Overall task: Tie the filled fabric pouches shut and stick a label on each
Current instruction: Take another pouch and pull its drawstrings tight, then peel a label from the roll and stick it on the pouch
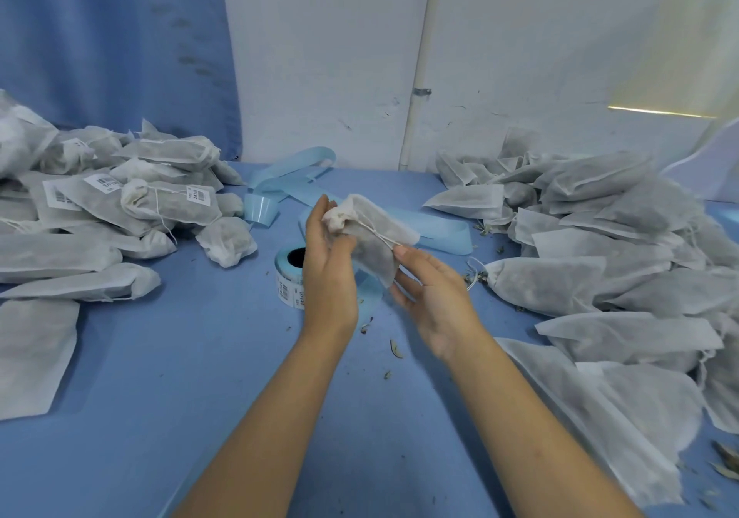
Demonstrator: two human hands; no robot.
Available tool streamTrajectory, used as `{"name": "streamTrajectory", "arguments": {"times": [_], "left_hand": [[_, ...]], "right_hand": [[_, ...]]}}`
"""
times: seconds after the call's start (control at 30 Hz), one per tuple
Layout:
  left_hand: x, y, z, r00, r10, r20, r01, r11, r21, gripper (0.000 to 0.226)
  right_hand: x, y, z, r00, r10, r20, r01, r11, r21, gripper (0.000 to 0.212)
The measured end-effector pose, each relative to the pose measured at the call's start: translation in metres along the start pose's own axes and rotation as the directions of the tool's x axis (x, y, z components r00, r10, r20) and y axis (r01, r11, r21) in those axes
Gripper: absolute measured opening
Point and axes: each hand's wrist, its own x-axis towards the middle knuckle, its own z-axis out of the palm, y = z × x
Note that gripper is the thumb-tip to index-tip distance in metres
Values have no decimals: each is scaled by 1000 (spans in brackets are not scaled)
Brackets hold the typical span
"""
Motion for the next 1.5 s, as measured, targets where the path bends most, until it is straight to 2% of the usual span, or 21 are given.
{"name": "streamTrajectory", "arguments": {"times": [0.07,0.13,0.2,0.27,0.33,0.43,0.53,0.6,0.7,0.8,0.93,1.07,1.13,1.23,1.3,1.37,1.43,1.47,1.5], "left_hand": [[-2,-1,1,999,21,49,-25,997,71,67],[-1,-3,3,998,56,19,-58,991,118,79],[2,-4,4,997,70,-40,-65,993,103,80],[5,-4,4,996,20,-86,-15,998,59,81],[7,-4,2,991,-82,-107,83,996,13,75],[11,-7,-2,975,-217,-54,214,975,-58,43],[12,-7,-5,963,-270,-17,265,954,-141,36],[13,-5,-6,963,-270,-7,265,949,-173,32],[13,-7,-7,967,-253,17,252,953,-166,22],[10,-7,-8,967,-249,48,254,953,-163,19],[10,-6,-8,966,-249,68,257,950,-177,17],[9,-3,-8,964,-247,96,262,944,-202,27],[9,-3,-8,962,-256,98,272,940,-206,26],[9,-1,-9,960,-268,87,279,943,-180,17],[11,2,-11,966,-250,70,257,956,-141,18],[14,5,-12,973,-224,49,228,967,-116,20],[16,8,-13,976,-217,27,219,968,-120,24],[17,8,-14,975,-220,19,220,967,-132,26],[18,8,-15,975,-223,18,223,964,-145,27]], "right_hand": [[-1,2,2,1000,26,-10,-25,1000,18,3],[-2,4,4,999,40,-1,-40,999,21,2],[-2,5,6,999,40,9,-40,999,27,4],[-3,4,6,999,34,15,-34,999,37,9],[-3,5,7,999,29,34,-30,999,41,9],[-4,7,7,998,27,55,-29,999,40,10],[-3,8,6,998,22,59,-23,1000,19,10],[-2,10,6,999,1,43,-2,1000,2,12],[-2,13,8,999,-45,10,46,998,-49,34],[-3,14,9,997,-42,71,47,996,-73,55],[-4,14,7,989,-89,114,94,995,-41,35],[2,14,1,993,-100,70,101,995,0,37],[3,15,0,993,-99,70,98,995,14,39],[3,15,-1,987,-83,138,73,994,80,48],[3,16,-4,978,-86,191,72,994,77,41],[5,19,-5,976,-83,199,90,996,-22,27],[7,23,-2,981,-106,164,151,943,-296,30],[7,26,1,976,-159,151,213,847,-488,31],[8,30,3,953,-241,182,299,677,-672,31]]}}
